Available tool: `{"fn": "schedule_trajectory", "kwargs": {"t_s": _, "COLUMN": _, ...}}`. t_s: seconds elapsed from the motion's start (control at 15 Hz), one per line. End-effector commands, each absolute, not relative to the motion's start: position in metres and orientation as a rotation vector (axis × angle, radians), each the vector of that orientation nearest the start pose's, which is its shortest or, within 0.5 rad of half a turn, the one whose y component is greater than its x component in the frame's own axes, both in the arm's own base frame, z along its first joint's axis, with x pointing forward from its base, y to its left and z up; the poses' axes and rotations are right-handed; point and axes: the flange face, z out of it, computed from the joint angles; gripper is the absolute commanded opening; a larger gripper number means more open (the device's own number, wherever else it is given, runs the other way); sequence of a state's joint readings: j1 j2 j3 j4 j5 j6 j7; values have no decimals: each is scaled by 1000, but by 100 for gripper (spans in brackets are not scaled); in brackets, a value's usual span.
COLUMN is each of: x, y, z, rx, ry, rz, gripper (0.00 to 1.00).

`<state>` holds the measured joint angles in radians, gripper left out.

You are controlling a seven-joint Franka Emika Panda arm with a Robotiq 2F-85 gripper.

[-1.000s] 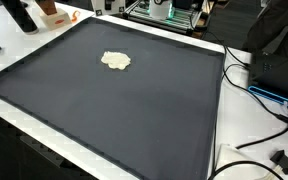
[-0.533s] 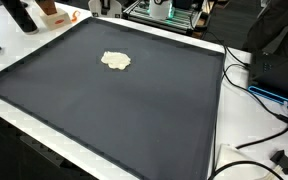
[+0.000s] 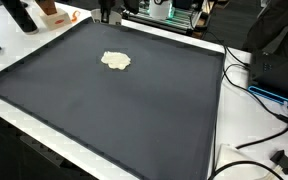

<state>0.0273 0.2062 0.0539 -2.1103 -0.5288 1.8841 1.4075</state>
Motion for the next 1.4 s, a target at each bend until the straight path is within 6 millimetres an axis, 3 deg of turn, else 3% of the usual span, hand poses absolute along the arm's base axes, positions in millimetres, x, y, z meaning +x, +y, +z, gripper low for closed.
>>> {"fn": "schedule_trajectory", "kwargs": {"t_s": 0.0, "x": 540, "y": 6, "z": 278, "rx": 2097, "ry": -1234, "rz": -5, "gripper": 1}}
{"fn": "schedule_trajectory", "kwargs": {"t_s": 0.67, "x": 552, "y": 16, "z": 243, "rx": 1999, "ry": -1089, "rz": -36, "gripper": 1}}
{"fn": "schedule_trajectory", "kwargs": {"t_s": 1.33, "x": 559, "y": 33, "z": 224, "rx": 1950, "ry": -923, "rz": -2, "gripper": 1}}
